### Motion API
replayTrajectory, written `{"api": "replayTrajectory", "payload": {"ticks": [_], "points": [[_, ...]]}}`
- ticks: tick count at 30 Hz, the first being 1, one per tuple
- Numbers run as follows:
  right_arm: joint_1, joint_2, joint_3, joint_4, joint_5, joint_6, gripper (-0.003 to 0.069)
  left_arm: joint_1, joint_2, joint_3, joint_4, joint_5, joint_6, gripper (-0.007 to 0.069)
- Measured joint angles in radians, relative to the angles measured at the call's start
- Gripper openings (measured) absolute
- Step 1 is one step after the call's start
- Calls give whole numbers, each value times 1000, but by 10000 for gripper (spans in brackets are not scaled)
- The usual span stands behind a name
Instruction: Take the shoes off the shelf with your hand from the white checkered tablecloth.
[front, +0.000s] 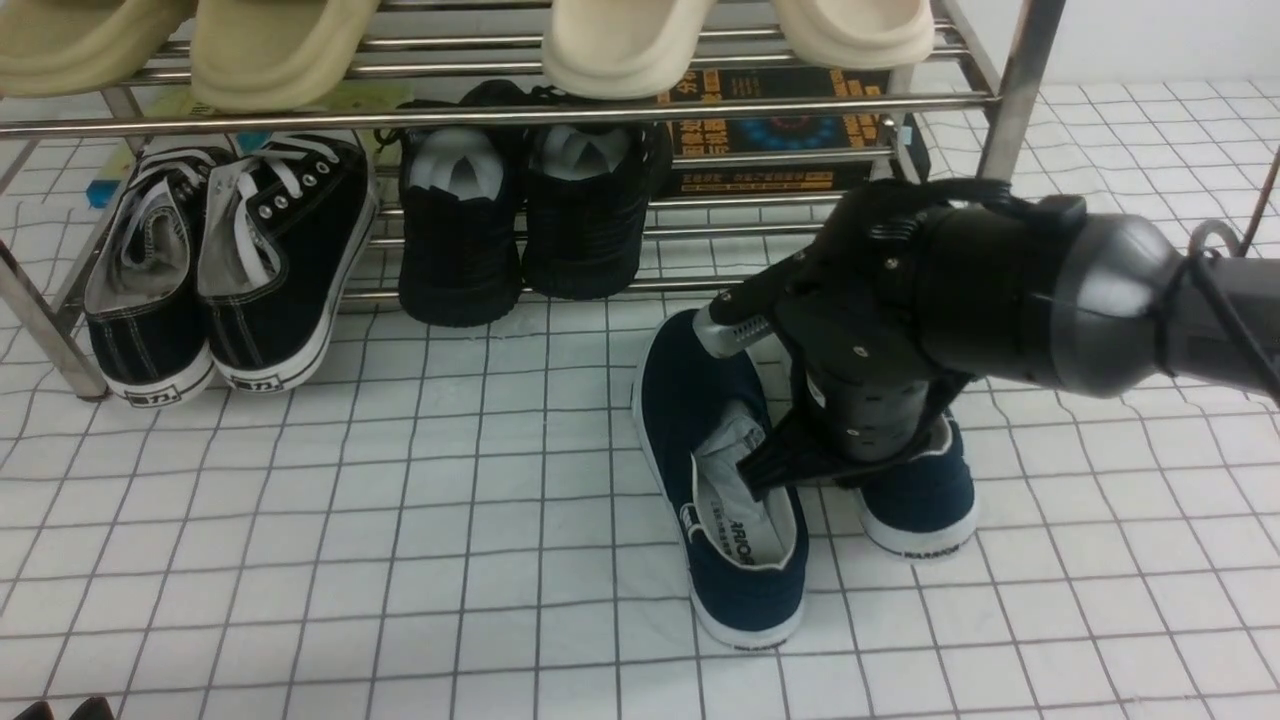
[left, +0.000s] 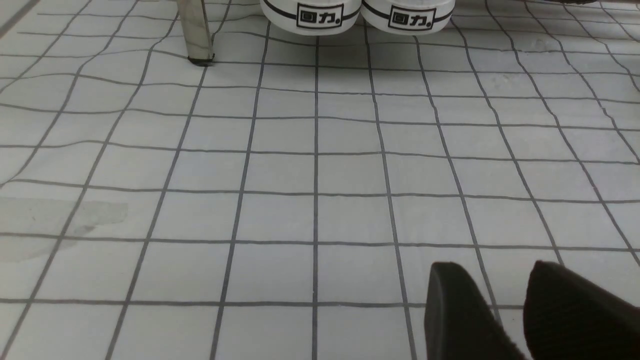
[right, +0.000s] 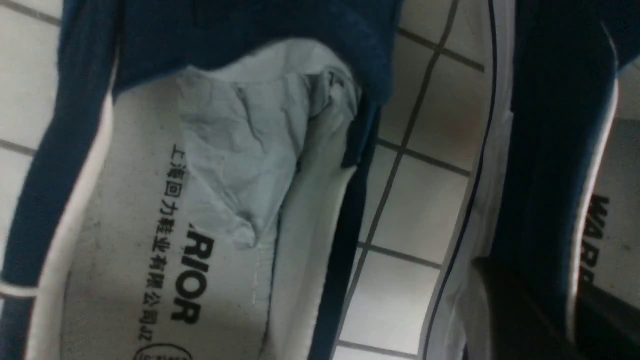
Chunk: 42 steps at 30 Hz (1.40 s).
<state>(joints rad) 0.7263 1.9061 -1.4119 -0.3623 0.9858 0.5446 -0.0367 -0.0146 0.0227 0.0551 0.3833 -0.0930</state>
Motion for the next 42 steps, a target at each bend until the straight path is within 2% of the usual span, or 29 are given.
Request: {"api": "replayTrajectory", "payload": {"ticks": [1, 4, 7, 9, 11, 12, 13, 15, 16, 17, 18, 19, 23, 27, 29, 34, 42], "points": [[-1, 1, -3, 25, 10, -2, 182, 0, 0, 0, 0, 0, 0, 240], [-1, -3, -36, 73, 66, -39, 292, 0, 0, 0, 0, 0, 0, 240], [-1, -35, -87, 130, 165, -117, 330, 0, 0, 0, 0, 0, 0, 240], [-1, -76, -118, 157, 208, -170, 321, 0, 0, 0, 0, 0, 0, 240], [-2, -142, -138, 168, 217, -226, 282, 0, 0, 0, 0, 0, 0, 240], [-2, -200, -139, 171, 224, -257, 238, 0, 0, 0, 0, 0, 0, 240], [-2, -209, -139, 173, 225, -260, 231, 0, 0, 0, 0, 0, 0, 240], [-2, -328, -119, 175, 234, -282, 134, 0, 0, 0, 0, 0, 0, 240], [-2, -339, -116, 175, 234, -283, 125, 0, 0, 0, 0, 0, 0, 240], [-2, -445, -76, 175, 237, -288, 43, 0, 0, 0, 0, 0, 0, 240], [-2, -445, -76, 175, 238, -288, 43, 0, 0, 0, 0, 0, 0, 240], [-2, -563, -11, 177, 238, -289, -7, 0, 0, 0, 0, 0, 0, 240], [-3, -788, 182, 198, 119, -291, -16, 0, 0, 0, 0, 0, 0, 240], [-3, -1071, 547, 238, -271, -291, -15, 0, 0, 0, 0, 0, 0, 240], [-3, -1161, 675, 258, -414, -291, -15, 0, 0, 0, 0, 0, 0, 240], [-3, -1239, 823, 264, -550, -290, -15, 0, 0, 0, 0, 0, 0, 240], [-3, -1249, 895, 264, -569, -288, -10, 0, 0, 0, 0, 0, 0, 240]]}}
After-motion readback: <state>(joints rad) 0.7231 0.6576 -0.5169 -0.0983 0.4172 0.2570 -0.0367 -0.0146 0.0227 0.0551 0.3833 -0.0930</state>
